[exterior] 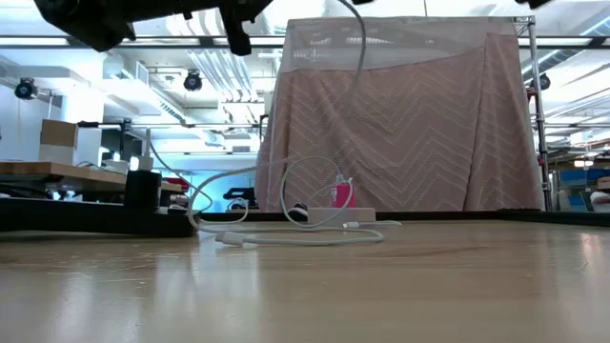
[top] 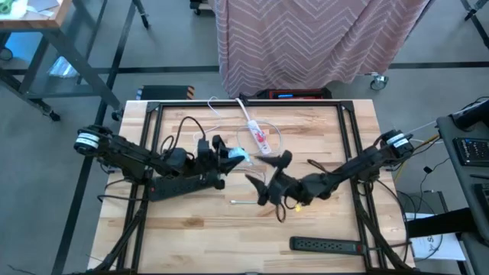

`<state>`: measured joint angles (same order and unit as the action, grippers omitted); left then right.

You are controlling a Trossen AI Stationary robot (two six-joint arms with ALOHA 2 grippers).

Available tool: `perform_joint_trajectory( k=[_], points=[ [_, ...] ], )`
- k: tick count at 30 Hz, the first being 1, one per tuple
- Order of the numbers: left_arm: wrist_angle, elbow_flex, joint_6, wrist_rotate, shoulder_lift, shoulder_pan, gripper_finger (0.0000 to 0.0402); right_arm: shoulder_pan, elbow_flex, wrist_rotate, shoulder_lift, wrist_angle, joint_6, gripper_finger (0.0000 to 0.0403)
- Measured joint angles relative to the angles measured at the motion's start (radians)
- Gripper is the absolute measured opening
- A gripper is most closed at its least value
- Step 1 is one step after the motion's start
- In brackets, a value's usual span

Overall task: Insert USB
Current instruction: Insert the white charger cable to the white charger adapter, then insert the white charger adapter into the right black outlet extension

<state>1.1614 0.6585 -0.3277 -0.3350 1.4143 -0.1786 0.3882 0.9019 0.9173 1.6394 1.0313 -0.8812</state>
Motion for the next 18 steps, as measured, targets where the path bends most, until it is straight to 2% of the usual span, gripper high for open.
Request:
perform_joint_trajectory(
  k=[9,18],
  points=[
    [-0.027,0.129,-0.152,-0.001,0.075,0.0,0.01,-0.018,0.085,-0.066,0.001,-0.006,-0.146,0.0315],
    [-0.002,0.174,-0.171,-0.006,0.119,0.0,0.01,-0.018,0.116,-0.049,0.001,0.002,-0.234,0.0275]
  ],
)
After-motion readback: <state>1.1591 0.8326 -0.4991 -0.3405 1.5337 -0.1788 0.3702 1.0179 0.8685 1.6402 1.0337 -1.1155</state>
